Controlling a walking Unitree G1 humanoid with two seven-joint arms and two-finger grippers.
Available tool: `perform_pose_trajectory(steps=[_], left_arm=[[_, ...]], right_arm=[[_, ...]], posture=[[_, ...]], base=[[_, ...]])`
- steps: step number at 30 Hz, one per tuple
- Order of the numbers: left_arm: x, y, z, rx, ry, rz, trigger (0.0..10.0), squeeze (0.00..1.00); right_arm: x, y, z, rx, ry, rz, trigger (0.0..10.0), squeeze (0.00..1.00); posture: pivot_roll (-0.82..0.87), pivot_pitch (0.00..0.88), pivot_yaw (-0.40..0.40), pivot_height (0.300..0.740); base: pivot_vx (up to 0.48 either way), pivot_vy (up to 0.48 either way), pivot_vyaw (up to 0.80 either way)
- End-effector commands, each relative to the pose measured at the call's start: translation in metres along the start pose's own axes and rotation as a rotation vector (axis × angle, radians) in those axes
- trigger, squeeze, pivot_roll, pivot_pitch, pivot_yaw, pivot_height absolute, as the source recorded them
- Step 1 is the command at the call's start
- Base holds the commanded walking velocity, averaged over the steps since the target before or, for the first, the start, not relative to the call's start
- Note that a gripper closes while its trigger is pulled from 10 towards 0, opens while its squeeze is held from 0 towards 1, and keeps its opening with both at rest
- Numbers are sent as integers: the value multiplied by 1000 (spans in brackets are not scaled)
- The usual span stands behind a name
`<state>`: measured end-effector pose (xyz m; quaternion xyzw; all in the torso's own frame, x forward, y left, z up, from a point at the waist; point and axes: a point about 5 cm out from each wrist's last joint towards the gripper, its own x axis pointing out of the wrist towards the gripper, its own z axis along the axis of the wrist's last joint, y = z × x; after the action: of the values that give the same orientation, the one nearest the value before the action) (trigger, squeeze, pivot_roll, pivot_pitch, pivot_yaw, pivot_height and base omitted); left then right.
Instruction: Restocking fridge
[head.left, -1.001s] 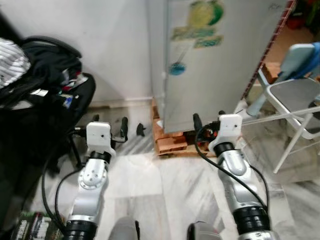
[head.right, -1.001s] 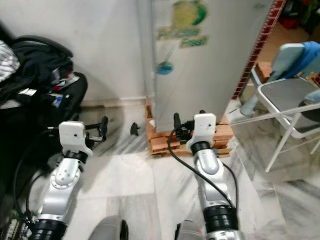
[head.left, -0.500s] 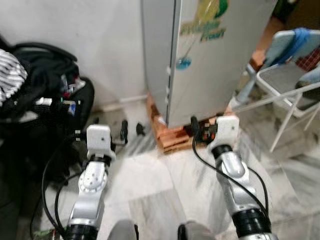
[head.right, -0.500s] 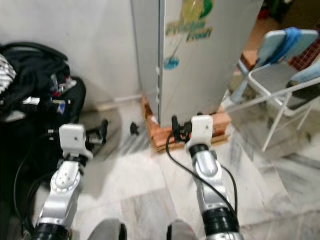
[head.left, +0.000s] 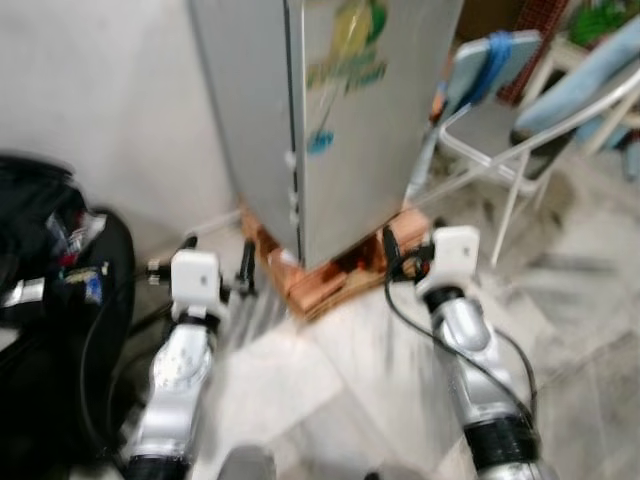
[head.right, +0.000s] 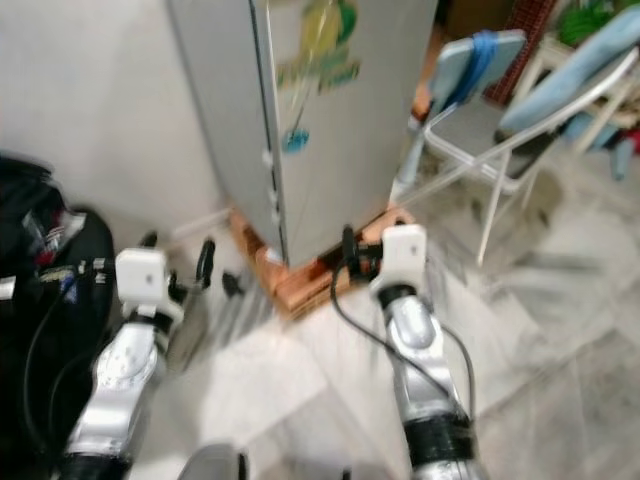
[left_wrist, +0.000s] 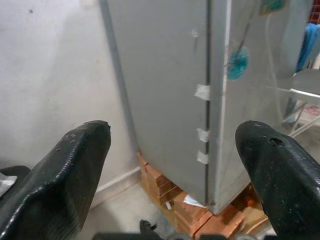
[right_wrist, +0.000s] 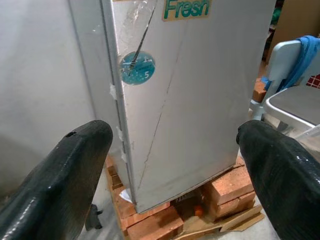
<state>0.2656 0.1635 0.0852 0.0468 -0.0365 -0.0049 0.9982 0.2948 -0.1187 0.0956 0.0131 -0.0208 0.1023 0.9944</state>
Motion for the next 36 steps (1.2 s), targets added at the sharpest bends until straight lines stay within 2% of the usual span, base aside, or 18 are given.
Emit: perform_pose_trajectory(steps=[1,8,15,30,36], left_arm=[[0,-9,0,-14,4,-12,10000,0],[-2,-4,-4,-23,18,29,10000,0],[-3,1,-6,-11,28,33,10000,0],[-6,1,-7,-10,28,49,10000,0],[-11,10,-9,18,34,77,10000,0]], right_arm=[[-1,-13,2,-20,-1,-31,10000,0],[-5,-20,-2,-33,14,-50,10000,0],[-19,-32,-9,-48,42,-75,10000,0],[-19,-32,-8,-68,44,-73,10000,0],[-28,-40,-4,-77,40,-90,10000,0]], posture=[[103,101,2,740],[102,96,-5,740],[94,100,-2,740],[103,107,-14,740],[99,98,-26,740]], base=[[349,330,-800],[292,379,-800],[0,452,-713],[0,468,0],[0,0,0]])
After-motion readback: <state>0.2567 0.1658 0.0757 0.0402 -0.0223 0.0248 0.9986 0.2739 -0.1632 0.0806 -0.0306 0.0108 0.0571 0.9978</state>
